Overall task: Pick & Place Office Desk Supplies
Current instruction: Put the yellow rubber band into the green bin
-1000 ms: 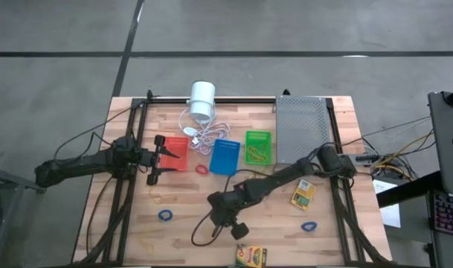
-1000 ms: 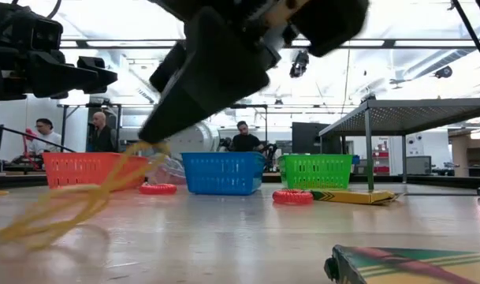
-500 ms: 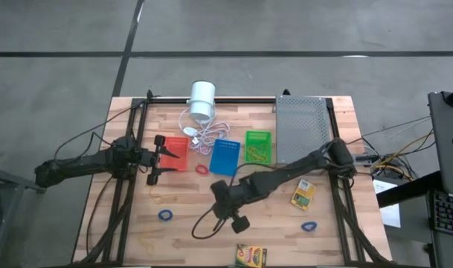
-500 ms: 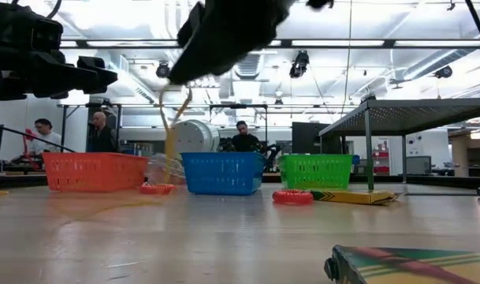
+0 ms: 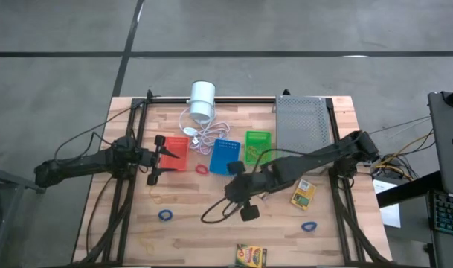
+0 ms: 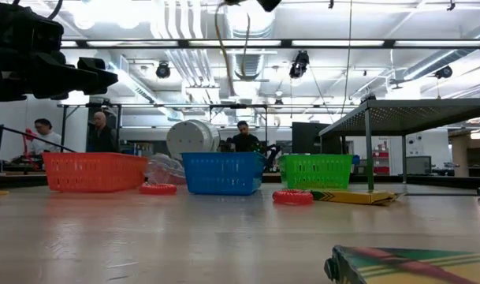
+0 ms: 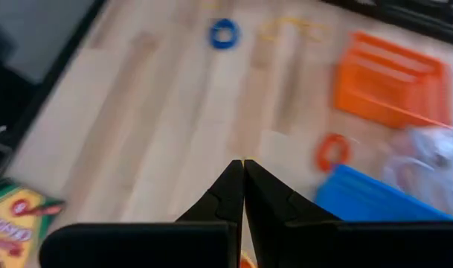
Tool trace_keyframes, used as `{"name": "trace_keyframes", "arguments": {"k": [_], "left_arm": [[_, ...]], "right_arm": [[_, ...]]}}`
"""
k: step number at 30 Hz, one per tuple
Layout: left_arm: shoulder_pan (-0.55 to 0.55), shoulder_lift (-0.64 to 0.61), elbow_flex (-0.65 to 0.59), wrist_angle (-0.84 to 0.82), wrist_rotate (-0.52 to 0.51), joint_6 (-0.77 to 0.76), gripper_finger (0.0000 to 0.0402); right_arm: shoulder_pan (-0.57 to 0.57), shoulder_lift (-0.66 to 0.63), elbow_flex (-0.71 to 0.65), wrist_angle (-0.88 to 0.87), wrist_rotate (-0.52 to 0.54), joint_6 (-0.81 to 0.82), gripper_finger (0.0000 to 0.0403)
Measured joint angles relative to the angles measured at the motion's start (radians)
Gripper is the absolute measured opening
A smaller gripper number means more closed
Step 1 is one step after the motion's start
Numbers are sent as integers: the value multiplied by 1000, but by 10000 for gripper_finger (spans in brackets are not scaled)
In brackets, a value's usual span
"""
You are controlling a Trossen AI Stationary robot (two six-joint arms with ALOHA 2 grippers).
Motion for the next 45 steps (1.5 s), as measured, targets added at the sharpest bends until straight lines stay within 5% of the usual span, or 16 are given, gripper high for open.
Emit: {"name": "trace_keyframes", "arguments": {"k": [11, 35, 45], "left_arm": [[0, 4, 0, 0, 0, 0, 210], [0, 4, 0, 0, 0, 0, 210], [0, 4, 0, 0, 0, 0, 210]], "right_arm": [[-54, -75, 0, -211, 207, 211, 8], [-346, -106, 0, -477, 200, 229, 8], [-391, -105, -35, -492, 113, 282, 8]]}}
